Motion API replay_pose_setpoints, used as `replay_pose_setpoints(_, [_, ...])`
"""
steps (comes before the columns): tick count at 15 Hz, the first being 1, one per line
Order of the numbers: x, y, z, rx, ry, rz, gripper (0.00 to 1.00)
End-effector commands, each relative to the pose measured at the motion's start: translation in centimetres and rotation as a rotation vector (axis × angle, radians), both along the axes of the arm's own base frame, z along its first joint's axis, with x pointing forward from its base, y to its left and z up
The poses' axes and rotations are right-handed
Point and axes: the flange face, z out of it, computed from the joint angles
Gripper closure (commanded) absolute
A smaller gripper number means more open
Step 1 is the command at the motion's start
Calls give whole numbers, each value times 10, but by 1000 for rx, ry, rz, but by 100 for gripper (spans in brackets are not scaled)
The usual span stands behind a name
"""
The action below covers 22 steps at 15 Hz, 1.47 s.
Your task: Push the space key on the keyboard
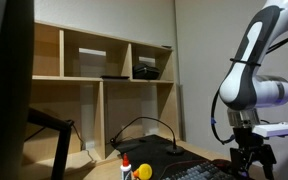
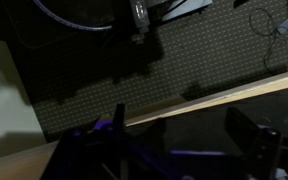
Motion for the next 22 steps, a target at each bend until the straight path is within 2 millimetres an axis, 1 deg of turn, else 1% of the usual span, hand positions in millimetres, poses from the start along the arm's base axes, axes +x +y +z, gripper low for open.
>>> replay_pose_setpoints(1, [3, 2, 0, 34, -28, -25, 0])
replay_pose_setpoints(3, [1, 5, 13, 163, -71, -101, 0])
replay_pose_setpoints(4, [2, 8, 16, 212, -101, -115, 0])
replay_pose_setpoints(5, [5, 11, 14, 241, -137, -120, 0])
replay_pose_setpoints(7, [6, 13, 8, 248, -138, -142, 0])
replay_pose_setpoints(8, [7, 11, 11, 222, -133, -138, 0])
replay_pose_setpoints(13, [8, 12, 11, 223, -134, -138, 0])
replay_pose_setpoints(14, [22, 27, -9, 222, -115, -131, 0])
replay_pose_setpoints(15, [18, 43, 4, 256, -136, -111, 0])
replay_pose_setpoints(18, [35, 92, 2, 257, -210, -58, 0])
replay_pose_setpoints(19, [40, 100, 2, 223, -247, -71, 0])
replay_pose_setpoints(20, [43, 104, -2, 180, -259, -89, 0])
replay_pose_setpoints(21, [40, 98, 8, 232, -237, -76, 0])
replay_pose_setpoints(22, [42, 106, 8, 222, -241, -69, 0])
